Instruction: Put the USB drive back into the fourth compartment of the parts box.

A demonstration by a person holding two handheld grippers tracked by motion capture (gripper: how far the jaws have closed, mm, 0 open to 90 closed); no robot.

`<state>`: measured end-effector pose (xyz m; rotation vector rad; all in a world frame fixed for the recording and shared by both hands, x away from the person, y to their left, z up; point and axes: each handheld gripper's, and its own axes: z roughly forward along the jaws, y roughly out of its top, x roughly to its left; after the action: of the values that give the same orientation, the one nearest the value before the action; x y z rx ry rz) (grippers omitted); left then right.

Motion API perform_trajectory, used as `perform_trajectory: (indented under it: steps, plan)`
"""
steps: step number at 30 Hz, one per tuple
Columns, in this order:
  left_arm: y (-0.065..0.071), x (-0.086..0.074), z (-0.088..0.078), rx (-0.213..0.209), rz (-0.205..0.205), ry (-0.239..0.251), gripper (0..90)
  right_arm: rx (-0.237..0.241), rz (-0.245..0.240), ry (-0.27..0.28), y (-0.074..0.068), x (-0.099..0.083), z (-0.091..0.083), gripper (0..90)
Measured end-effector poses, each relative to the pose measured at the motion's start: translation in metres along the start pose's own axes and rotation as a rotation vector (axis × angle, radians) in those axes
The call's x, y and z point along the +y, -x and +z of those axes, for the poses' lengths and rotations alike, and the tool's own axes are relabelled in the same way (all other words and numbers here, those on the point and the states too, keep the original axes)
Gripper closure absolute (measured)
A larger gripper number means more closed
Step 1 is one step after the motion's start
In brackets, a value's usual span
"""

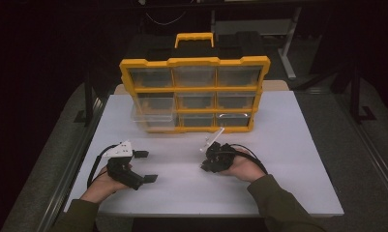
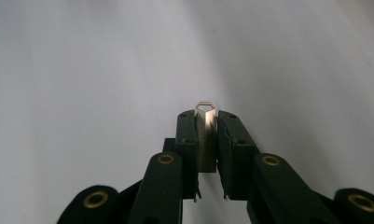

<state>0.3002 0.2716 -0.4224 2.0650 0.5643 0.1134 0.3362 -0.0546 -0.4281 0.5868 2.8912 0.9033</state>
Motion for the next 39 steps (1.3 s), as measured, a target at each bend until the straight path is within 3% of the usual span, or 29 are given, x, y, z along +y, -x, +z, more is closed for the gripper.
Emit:
perform_trajectory:
  steps: [11, 22, 39]
  plan:
    - [0.0, 0.0, 0.001, 0.0, 0.002, -0.004, 0.0, -0.008, 0.0, 0.063, 0.005, 0.015, -0.02, 77.9]
    - [0.0, 0.0, 0.001, 0.001, 0.001, -0.002, 0.0, -0.016, -0.002, 0.091, 0.009, 0.026, -0.035, 77.9]
    - [0.0, 0.0, 0.001, -0.003, 0.002, -0.001, 0.0, -0.01, -0.012, 0.148, 0.015, 0.065, -0.071, 77.9]
